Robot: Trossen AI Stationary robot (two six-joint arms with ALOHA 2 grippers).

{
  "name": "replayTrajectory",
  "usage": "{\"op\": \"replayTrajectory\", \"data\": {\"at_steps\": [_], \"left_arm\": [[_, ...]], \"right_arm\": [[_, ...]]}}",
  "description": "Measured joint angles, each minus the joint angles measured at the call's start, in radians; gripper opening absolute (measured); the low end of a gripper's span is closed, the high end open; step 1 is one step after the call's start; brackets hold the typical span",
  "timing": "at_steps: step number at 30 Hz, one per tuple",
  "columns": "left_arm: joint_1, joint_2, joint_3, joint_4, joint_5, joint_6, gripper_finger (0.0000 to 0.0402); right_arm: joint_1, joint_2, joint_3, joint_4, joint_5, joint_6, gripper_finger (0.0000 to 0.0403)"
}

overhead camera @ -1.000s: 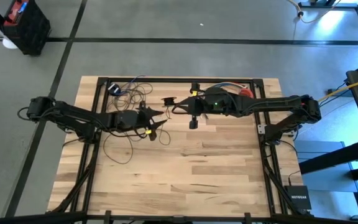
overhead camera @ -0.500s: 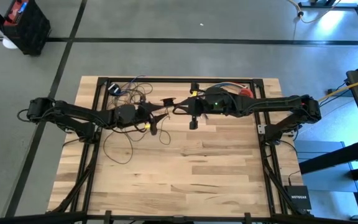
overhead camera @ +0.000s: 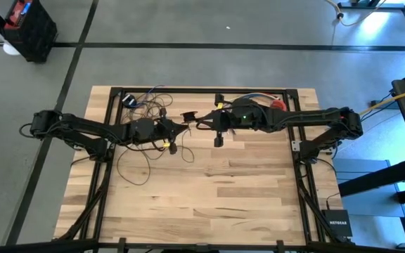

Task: Coiling cords

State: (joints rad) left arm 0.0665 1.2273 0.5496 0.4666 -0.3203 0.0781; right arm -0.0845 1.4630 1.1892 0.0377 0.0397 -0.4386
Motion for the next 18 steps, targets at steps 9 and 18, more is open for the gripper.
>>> {"op": "replayTrajectory", "data": {"at_steps": [9, 18], "left_arm": [[-0.001, -0.004, 0.005, -0.118, -0.078, -0.013, 0.0001], [-0.004, -0.023, -0.001, -0.176, -0.091, -0.016, 0.0001]], "right_arm": [[0.000, -0.004, 0.054, -0.093, 0.010, -0.001, 0.0001], [0.000, -0.005, 0.075, -0.325, 0.061, -0.004, 0.0001]]}}
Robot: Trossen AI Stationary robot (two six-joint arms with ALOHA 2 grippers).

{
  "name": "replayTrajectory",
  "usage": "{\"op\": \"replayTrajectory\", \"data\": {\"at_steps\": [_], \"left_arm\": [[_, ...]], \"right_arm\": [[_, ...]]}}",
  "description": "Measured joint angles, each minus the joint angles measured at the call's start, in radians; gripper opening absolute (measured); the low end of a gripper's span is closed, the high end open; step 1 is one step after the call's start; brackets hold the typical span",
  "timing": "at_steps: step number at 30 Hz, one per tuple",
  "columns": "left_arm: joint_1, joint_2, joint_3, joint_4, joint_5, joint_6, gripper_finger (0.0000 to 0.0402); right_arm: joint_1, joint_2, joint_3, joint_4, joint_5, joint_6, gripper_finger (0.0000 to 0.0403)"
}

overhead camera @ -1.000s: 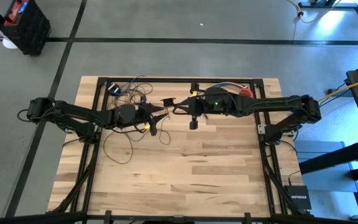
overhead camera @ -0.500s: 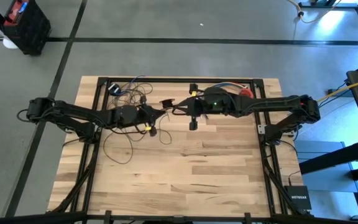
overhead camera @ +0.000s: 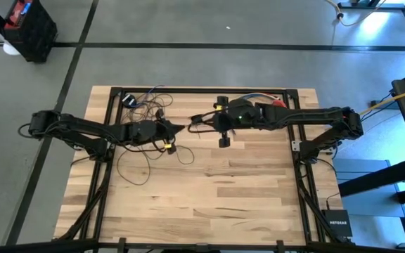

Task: Coiling cords

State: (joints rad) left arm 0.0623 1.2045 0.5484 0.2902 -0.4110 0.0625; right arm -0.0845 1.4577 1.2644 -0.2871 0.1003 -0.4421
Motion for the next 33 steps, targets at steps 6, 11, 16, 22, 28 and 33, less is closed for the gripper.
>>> {"op": "replayTrajectory", "data": {"at_steps": [6, 11, 16, 22, 28, 33], "left_arm": [[-0.034, -0.013, -0.004, -0.044, -0.008, -0.025, 0.0004], [-0.072, -0.013, -0.004, -0.120, -0.008, -0.030, 0.0005], [-0.087, -0.013, -0.003, -0.220, -0.007, -0.063, 0.0006], [-0.102, -0.014, -0.001, -0.225, -0.005, -0.065, 0.0006], [-0.143, -0.017, 0.050, -0.225, -0.003, -0.039, 0.0006], [-0.148, -0.015, 0.064, -0.186, -0.003, -0.002, 0.0006]], "right_arm": [[-0.001, 0.060, -0.031, -0.084, 0.014, 0.020, 0.0001], [-0.001, 0.136, -0.036, -0.075, 0.013, 0.022, 0.0001], [-0.001, 0.191, -0.037, -0.054, 0.009, 0.013, 0.0001], [-0.001, 0.274, -0.038, -0.043, -0.014, 0.009, 0.0001], [-0.001, 0.348, -0.039, 0.011, -0.068, -0.011, 0.0000], [-0.001, 0.377, -0.039, 0.085, -0.115, -0.015, 0.0000]]}}
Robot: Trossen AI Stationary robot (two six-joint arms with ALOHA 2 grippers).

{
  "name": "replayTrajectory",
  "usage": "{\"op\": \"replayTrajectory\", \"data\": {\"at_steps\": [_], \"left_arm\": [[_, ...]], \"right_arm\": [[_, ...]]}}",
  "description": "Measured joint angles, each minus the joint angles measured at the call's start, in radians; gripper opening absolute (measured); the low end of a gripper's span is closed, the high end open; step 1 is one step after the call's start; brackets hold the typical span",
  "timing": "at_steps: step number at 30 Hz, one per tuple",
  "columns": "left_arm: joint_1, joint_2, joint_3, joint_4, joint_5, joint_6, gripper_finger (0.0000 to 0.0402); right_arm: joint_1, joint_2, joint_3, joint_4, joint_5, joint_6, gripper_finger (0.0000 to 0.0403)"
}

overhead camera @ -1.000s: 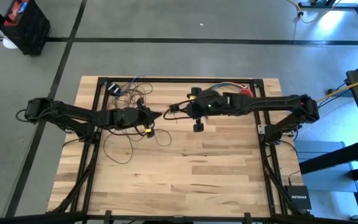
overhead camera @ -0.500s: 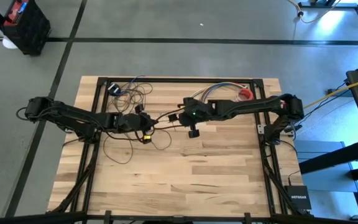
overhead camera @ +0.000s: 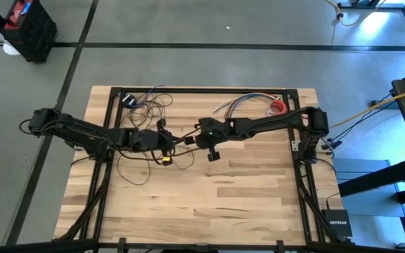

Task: Coiling cords

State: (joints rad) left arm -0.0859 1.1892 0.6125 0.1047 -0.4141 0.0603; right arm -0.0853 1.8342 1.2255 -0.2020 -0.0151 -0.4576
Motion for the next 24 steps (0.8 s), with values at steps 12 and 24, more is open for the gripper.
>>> {"op": "replayTrajectory", "data": {"at_steps": [12, 24], "left_arm": [[0.029, 0.071, 0.001, 0.074, 0.001, 0.039, 0.0006], [0.000, 0.058, 0.016, 0.022, 0.002, 0.132, 0.0006]], "right_arm": [[0.000, 0.001, -0.002, 0.089, -0.084, 0.005, 0.0000], [0.001, 0.015, -0.001, 0.038, -0.135, -0.048, 0.0000]]}}
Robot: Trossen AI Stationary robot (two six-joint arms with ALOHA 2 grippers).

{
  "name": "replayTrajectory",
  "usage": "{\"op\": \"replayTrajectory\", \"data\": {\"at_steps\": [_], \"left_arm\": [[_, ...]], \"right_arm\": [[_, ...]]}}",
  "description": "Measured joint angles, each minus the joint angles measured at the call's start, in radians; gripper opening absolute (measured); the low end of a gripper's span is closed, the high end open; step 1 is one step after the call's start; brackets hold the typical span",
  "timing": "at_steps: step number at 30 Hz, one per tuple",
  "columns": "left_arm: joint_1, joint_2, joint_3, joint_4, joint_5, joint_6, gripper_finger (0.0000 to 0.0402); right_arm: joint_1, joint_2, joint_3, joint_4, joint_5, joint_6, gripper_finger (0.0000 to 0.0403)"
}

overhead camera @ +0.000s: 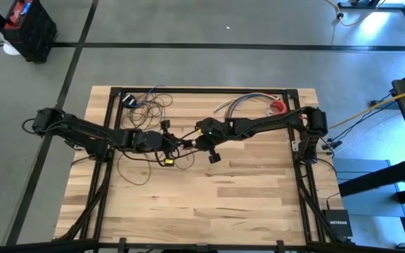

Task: Coiling cords

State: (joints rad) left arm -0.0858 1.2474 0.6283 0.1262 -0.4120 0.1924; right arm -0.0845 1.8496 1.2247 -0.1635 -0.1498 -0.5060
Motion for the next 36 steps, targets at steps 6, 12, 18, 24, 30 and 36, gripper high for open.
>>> {"op": "replayTrajectory", "data": {"at_steps": [6, 12, 18, 24, 30, 36], "left_arm": [[-0.002, -0.005, 0.057, -0.163, -0.064, -0.021, 0.0006], [-0.002, -0.005, 0.072, -0.067, -0.071, 0.130, 0.0006], [-0.001, -0.005, 0.073, -0.011, -0.015, 0.224, 0.0006], [-0.001, -0.004, 0.073, -0.052, -0.011, 0.182, 0.0006], [0.001, -0.003, 0.073, -0.068, -0.010, 0.140, 0.0006], [0.001, -0.002, 0.073, -0.083, -0.010, 0.118, 0.0006]], "right_arm": [[0.000, 0.000, 0.000, -0.024, -0.033, -0.006, 0.0000], [0.007, 0.001, 0.000, 0.004, -0.115, -0.029, 0.0000], [0.015, 0.001, 0.000, 0.023, -0.100, -0.101, 0.0000], [0.013, 0.001, 0.000, 0.029, 0.007, -0.021, 0.0001], [0.013, 0.001, 0.000, 0.034, 0.079, 0.114, 0.0040], [0.022, -0.054, 0.038, -0.119, 0.142, 0.114, 0.0135]]}}
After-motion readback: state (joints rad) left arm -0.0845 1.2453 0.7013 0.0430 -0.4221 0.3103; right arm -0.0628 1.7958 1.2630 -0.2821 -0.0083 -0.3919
